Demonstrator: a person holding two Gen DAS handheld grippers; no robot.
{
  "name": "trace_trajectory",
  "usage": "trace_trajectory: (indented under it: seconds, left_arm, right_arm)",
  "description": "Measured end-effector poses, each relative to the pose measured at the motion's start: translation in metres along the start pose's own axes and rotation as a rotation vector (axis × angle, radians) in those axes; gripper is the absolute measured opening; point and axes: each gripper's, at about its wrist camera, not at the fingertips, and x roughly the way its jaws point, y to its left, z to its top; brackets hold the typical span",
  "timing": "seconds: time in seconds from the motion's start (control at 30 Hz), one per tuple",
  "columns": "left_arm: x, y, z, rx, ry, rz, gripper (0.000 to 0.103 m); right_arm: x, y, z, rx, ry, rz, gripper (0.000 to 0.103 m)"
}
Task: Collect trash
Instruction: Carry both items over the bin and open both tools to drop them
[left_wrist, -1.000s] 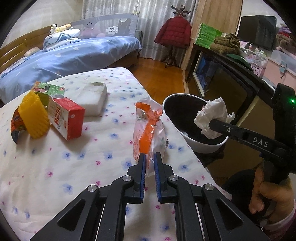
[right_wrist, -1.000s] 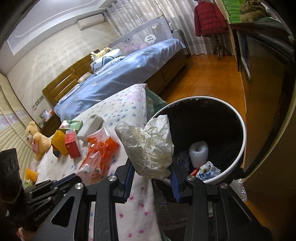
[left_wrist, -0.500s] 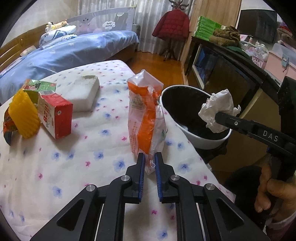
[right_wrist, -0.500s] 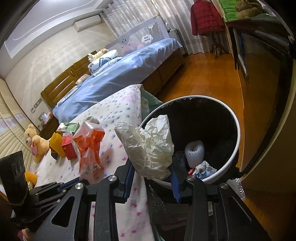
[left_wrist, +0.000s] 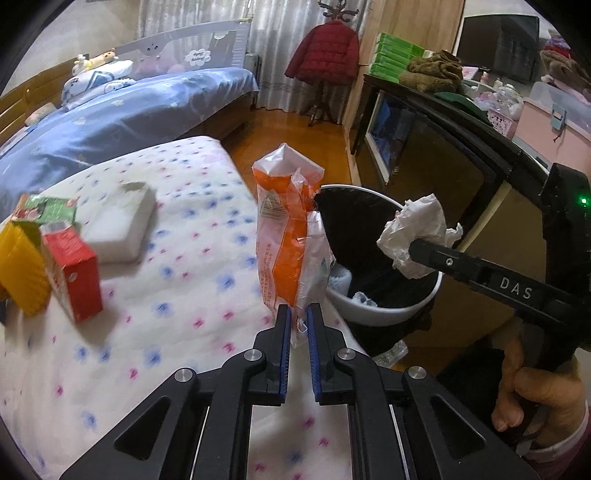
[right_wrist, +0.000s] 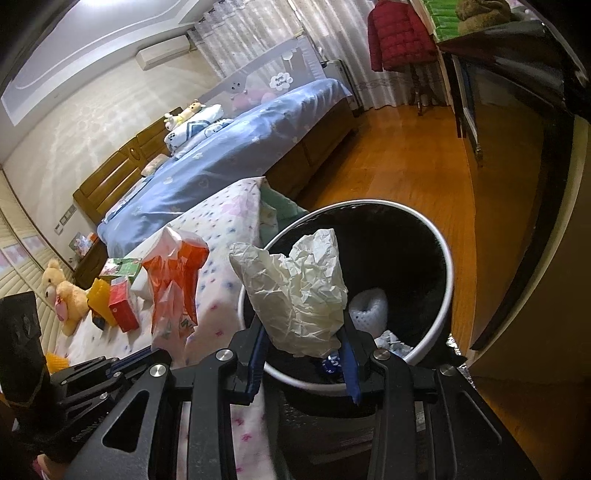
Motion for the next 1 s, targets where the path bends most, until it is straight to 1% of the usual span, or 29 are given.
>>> trace_trajectory:
  seconds: [0.13, 0.43, 0.5, 0.83, 0.97, 1.0]
  left_arm:
    - [0.011, -0.008, 0.01, 0.014, 0.01, -0.006, 0.007]
    - [0.042, -0.016, 0.031, 0.003, 0.052, -0.032, 0.007]
    - [0.048, -0.017, 0.035, 0.014, 0.061, -0.048, 0.008]
    - [0.072, -0.026, 0.053, 0.025, 0.091, -0.052, 0.008]
    - [0.076, -0.028, 0.056, 0.021, 0.095, -0.061, 0.009]
    - [0.077, -0.027, 0.057, 0.018, 0.095, -0.058, 0.013]
  right_arm:
    - [0.002, -0.009, 0.003, 0.015, 0.004, -0.014, 0.035]
    - [0.01, -0.029, 0.011, 0.043, 0.027, -0.039, 0.035]
    - [0.012, -0.03, 0.013, 0.043, 0.03, -0.04, 0.035]
    - [0.019, -0.035, 0.022, 0.044, 0.045, -0.047, 0.038]
    - [0.02, -0.04, 0.026, 0.053, 0.051, -0.039, 0.039]
    - [0.021, -0.04, 0.026, 0.057, 0.052, -0.035, 0.041]
